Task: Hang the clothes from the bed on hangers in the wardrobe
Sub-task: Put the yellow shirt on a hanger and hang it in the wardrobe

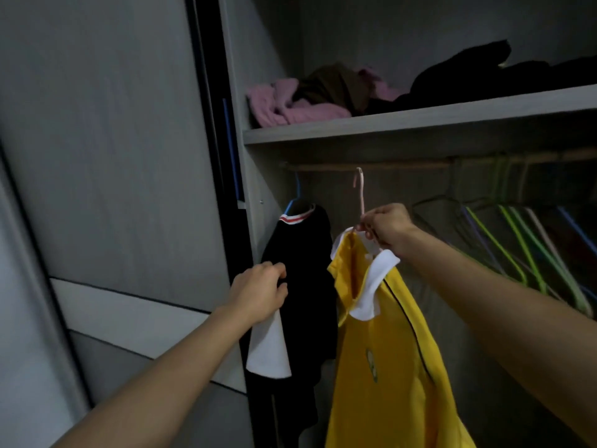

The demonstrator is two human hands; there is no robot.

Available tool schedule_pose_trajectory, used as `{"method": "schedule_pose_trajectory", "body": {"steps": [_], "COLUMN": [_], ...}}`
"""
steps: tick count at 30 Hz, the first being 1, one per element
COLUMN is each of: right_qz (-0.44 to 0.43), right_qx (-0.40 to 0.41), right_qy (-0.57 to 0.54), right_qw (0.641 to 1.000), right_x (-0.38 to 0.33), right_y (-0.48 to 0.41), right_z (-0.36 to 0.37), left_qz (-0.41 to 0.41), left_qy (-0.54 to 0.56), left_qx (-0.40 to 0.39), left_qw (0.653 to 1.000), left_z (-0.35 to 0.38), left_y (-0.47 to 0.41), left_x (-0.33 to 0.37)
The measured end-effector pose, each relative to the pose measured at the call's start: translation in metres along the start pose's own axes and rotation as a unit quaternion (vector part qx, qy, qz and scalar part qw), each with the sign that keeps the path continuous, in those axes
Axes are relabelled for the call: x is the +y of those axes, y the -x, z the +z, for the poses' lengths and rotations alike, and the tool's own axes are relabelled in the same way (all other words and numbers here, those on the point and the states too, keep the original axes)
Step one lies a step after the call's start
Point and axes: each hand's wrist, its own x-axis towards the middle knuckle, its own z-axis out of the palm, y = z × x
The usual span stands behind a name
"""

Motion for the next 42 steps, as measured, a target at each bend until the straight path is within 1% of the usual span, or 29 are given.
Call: {"method": "schedule_pose_trajectory", "body": {"steps": [4,7,9,11,15,19,21,23,25,28,30,33,35,37,39,42], "right_qz": [-0.010,-0.030,-0.026,-0.012,-0.015,0.007,0.010,0.000,-0.021,-0.003,-0.001,-0.009,-0.018,-0.022,-0.014,0.028], "right_qx": [0.012,0.036,0.046,0.036,0.044,0.091,0.088,0.085,0.101,0.120,0.132,0.116,0.108,0.115,0.127,0.152], "right_qy": [0.008,0.015,0.042,0.081,0.138,0.122,0.096,0.096,0.110,0.105,0.130,0.231,0.325,0.395,0.422,0.457], "right_qw": [1.000,0.999,0.998,0.996,0.989,0.988,0.991,0.992,0.989,0.987,0.983,0.966,0.939,0.911,0.897,0.876], "right_x": [-0.005,-0.013,-0.016,-0.014,0.008,0.036,0.037,0.035,0.035,0.038,0.041,0.047,0.054,0.063,0.069,0.079], "right_y": [-0.071,-0.118,-0.145,-0.164,-0.195,-0.211,-0.210,-0.206,-0.201,-0.183,-0.160,-0.113,-0.072,-0.019,0.040,0.134], "right_z": [0.046,0.077,0.094,0.110,0.137,0.142,0.139,0.132,0.120,0.088,0.065,0.026,-0.005,-0.037,-0.071,-0.130], "left_qz": [-0.007,0.002,0.013,0.025,0.034,0.049,0.063,0.076,0.081,0.076,0.084,0.139,0.180,0.208,0.227,0.258], "left_qy": [-0.003,-0.023,-0.015,-0.003,-0.016,-0.024,-0.037,-0.048,-0.055,-0.066,-0.079,-0.041,-0.005,0.014,0.029,0.047], "left_qx": [0.009,0.022,0.039,0.050,0.025,-0.014,-0.029,-0.026,-0.008,0.029,0.067,0.134,0.152,0.131,0.085,0.009], "left_qw": [1.000,0.999,0.999,0.998,0.999,0.998,0.997,0.996,0.995,0.995,0.991,0.980,0.972,0.969,0.970,0.965], "left_z": [0.006,0.011,0.015,0.019,0.028,0.039,0.043,0.044,0.040,0.030,0.023,0.017,0.017,0.027,0.043,0.072], "left_y": [-0.031,-0.055,-0.068,-0.079,-0.099,-0.111,-0.112,-0.112,-0.112,-0.111,-0.109,-0.103,-0.092,-0.075,-0.054,-0.012], "left_x": [-0.025,-0.037,-0.040,-0.042,-0.046,-0.050,-0.051,-0.051,-0.051,-0.046,-0.039,-0.012,0.018,0.055,0.094,0.159]}}
